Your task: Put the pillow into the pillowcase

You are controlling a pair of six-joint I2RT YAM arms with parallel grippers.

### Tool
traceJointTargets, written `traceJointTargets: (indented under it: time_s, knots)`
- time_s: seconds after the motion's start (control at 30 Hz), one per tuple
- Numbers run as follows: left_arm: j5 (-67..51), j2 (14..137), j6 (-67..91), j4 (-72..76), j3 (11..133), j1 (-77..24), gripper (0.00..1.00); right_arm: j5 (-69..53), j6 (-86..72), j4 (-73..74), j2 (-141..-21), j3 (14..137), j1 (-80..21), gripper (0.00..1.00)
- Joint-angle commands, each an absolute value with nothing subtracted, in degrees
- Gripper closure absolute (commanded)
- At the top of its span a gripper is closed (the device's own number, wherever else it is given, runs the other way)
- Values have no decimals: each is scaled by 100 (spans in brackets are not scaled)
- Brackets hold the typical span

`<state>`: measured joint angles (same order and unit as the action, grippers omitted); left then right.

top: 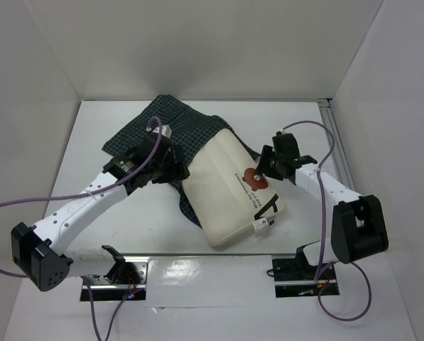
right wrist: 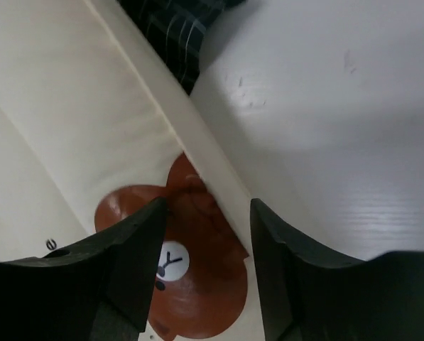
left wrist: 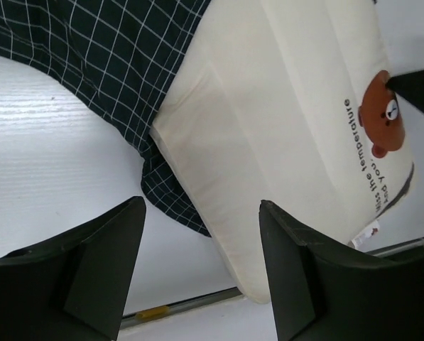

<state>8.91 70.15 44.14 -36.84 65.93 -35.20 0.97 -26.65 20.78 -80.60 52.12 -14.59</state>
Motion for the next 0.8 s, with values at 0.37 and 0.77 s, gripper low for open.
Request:
traceJointTargets:
  time_s: [0.37,0.77]
  knots:
    - [1098,9227,4122,-4736,8436,-4104,14,-1304,-2602,1631,-7551,5730,-3051,22]
    - [2549,11838,4693,-6469,11161,-4623,0,-1372,-2216,1837,-7795,5458,-1609,21]
